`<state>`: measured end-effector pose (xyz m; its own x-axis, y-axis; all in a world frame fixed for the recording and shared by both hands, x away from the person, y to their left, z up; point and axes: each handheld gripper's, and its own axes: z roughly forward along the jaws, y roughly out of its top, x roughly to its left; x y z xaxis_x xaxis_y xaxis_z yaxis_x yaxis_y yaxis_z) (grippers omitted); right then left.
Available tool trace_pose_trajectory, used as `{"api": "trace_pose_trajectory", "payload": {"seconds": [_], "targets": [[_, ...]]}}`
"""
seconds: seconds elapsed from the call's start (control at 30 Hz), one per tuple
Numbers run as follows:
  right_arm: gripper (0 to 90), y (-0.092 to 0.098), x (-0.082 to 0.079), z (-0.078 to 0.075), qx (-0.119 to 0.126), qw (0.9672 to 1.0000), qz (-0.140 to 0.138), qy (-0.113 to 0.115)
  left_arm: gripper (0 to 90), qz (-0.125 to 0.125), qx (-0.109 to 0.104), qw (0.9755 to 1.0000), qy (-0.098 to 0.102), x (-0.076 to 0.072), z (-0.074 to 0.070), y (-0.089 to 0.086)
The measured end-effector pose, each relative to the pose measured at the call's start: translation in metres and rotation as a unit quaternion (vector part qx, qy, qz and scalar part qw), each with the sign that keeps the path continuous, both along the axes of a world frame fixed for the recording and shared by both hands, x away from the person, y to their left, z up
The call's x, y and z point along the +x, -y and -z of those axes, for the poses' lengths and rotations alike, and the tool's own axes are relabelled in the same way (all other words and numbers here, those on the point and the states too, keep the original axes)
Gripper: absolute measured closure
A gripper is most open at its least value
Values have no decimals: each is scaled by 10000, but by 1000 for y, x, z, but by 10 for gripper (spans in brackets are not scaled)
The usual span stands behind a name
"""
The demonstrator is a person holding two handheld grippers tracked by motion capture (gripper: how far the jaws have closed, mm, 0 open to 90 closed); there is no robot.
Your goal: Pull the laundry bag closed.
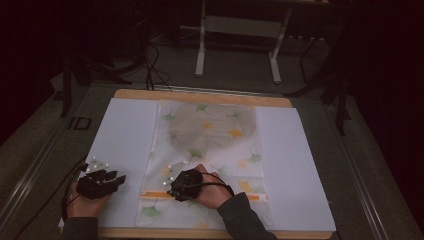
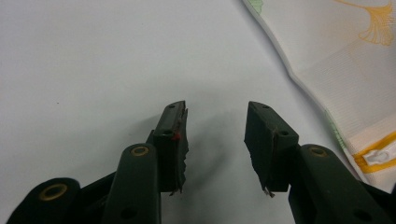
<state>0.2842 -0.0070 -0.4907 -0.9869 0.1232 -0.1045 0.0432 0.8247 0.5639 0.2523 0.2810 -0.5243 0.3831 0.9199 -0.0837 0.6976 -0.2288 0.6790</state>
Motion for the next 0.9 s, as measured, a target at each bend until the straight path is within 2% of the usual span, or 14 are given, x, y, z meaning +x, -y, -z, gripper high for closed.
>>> {"api": "trace_pose_trajectory", "payload": {"seconds": [0.9], "targets": [[702, -30, 0, 9, 34, 9998, -179, -52, 590, 15, 13, 10000, 17, 0, -1, -2]]}}
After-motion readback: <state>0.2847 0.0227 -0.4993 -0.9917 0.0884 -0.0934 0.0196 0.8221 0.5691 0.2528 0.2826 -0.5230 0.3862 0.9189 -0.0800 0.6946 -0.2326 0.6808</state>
